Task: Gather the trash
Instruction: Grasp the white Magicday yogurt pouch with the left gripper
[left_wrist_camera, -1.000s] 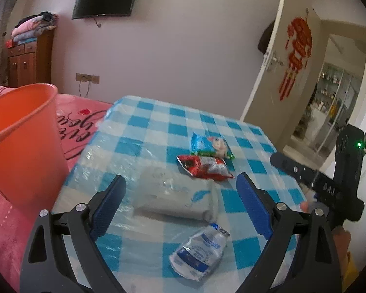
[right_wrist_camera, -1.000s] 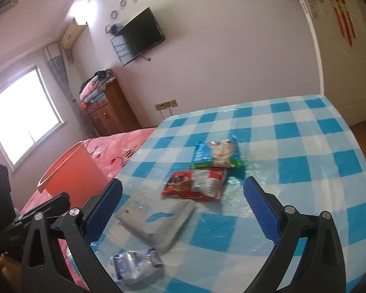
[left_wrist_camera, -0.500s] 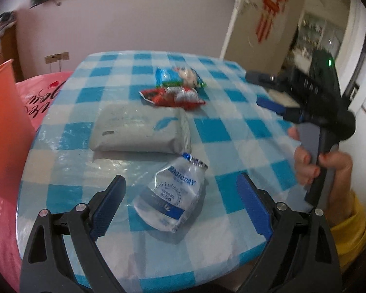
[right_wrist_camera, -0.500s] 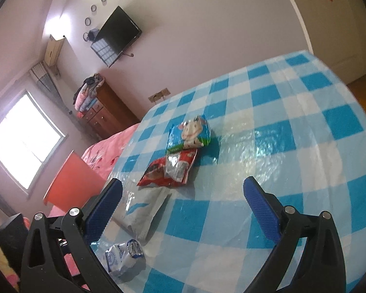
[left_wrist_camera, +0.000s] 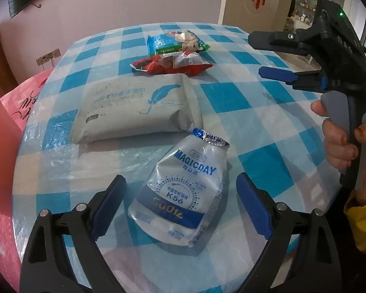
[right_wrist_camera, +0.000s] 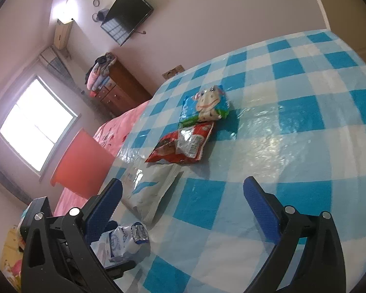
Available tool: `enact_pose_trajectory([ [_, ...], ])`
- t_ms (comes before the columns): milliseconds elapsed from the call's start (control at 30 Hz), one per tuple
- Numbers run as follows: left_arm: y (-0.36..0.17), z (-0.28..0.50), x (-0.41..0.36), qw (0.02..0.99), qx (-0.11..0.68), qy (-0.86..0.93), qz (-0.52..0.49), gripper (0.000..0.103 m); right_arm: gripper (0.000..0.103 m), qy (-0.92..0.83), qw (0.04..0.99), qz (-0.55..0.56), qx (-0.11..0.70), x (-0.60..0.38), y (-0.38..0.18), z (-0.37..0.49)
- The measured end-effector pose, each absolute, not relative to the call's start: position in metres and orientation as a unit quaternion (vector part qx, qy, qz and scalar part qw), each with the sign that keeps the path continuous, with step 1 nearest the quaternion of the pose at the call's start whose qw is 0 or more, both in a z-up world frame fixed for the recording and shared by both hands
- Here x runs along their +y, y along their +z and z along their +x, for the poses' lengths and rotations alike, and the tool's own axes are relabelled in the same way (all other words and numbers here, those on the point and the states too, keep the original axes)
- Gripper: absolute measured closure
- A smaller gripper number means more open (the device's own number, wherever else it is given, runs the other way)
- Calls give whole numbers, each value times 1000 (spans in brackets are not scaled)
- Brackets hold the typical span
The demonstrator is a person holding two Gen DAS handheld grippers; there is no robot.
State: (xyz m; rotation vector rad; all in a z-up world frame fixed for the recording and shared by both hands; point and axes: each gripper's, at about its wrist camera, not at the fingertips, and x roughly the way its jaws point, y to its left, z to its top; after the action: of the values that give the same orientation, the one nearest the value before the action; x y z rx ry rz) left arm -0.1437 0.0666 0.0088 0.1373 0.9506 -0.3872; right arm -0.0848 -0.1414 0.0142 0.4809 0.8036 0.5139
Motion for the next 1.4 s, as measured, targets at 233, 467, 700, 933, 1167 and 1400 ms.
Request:
enact_pose_trajectory([
  [233, 7, -140, 66, 876, 448, -166, 60, 22, 5, 261, 853, 227, 392, -131, 11, -79],
  [467, 9, -139, 71, 885, 440, -146, 49, 39, 5, 271, 847, 235, 393, -128, 11, -74],
  [700, 11, -137, 78, 886, 441, -142, 15, 40, 5, 284, 843, 222, 399, -114, 11, -72],
  [933, 19, -137, 93, 891, 431, -140, -27, 40, 5, 275, 849, 214, 397, -113, 15, -72],
  [1167, 23, -132, 109, 895, 421, -140, -50, 40, 5, 224, 866, 210, 394, -121, 27, -63],
  [1400, 32, -126, 128, 901, 406, -136, -68, 40, 5, 175, 883, 169, 401, -104, 39, -26],
])
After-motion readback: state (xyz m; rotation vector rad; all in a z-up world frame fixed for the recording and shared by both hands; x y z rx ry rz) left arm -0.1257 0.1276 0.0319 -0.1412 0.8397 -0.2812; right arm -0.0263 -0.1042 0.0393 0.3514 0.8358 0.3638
